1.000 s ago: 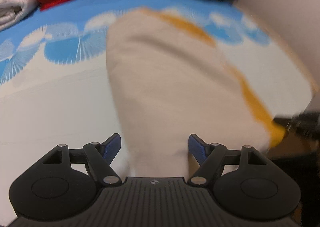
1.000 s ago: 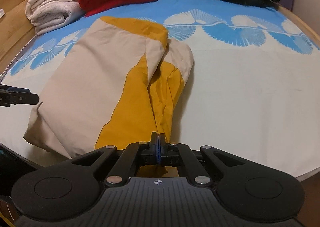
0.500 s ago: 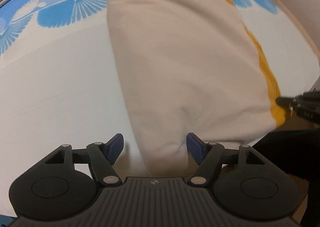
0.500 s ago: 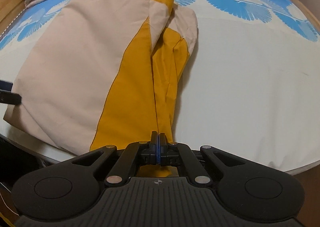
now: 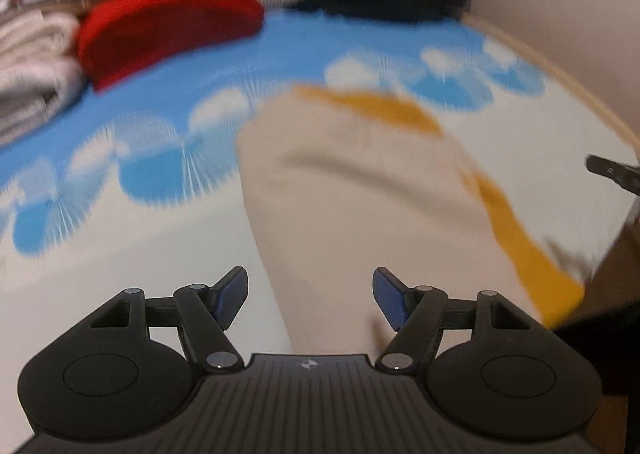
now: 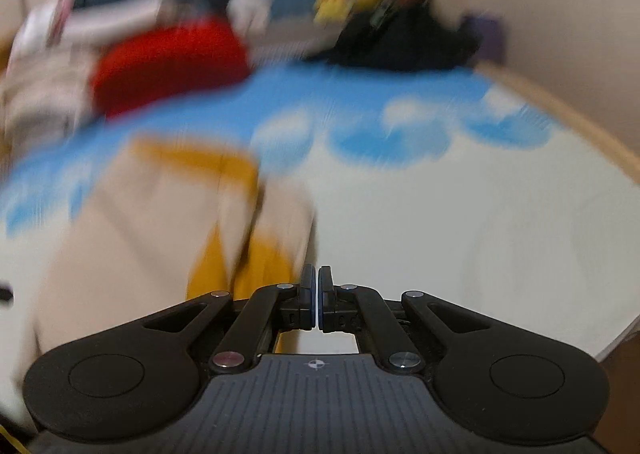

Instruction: Fold large clothes

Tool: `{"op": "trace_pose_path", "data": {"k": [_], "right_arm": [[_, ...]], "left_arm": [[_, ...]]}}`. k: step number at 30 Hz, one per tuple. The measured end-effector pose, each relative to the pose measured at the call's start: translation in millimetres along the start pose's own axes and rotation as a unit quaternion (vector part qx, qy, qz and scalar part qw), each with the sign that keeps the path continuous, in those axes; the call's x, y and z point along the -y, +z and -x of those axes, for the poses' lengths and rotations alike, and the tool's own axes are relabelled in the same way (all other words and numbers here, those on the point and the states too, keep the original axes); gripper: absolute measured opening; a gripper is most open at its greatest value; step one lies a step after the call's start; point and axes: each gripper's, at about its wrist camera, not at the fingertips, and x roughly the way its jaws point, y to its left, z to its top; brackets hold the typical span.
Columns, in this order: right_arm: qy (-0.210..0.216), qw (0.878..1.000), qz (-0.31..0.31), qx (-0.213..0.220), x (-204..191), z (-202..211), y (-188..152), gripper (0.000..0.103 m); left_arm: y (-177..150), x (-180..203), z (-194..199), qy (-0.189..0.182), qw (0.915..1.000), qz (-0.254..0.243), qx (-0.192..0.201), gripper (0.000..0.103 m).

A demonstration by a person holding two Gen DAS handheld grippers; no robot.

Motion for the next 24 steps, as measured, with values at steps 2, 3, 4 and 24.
{"op": "trace_pose_path", "data": {"k": [2,3,4,24], "right_arm": [[0.005,0.999,-0.017,0.050,9,15,11,0.000],[0.001,0.997,-0.013,0.072,10,22,17,0.000],[-0.004,0.996,-0.006,0.093,10,29,22,0.000],[0.106,0.986,0.000,0.126,-37,-80,79,0.020]], "left_arm": [[16,-9,9,0.006,0.9993,0.000,0.037,0.075],[22,-15,10,0.015,0.9983,0.003,0.057,0.075],[27,-18,8,0.025,0.9970,0.007,0.073,0.075],[21,-51,-88,0.036,0.9902,0.112,0.076,0.075]]}}
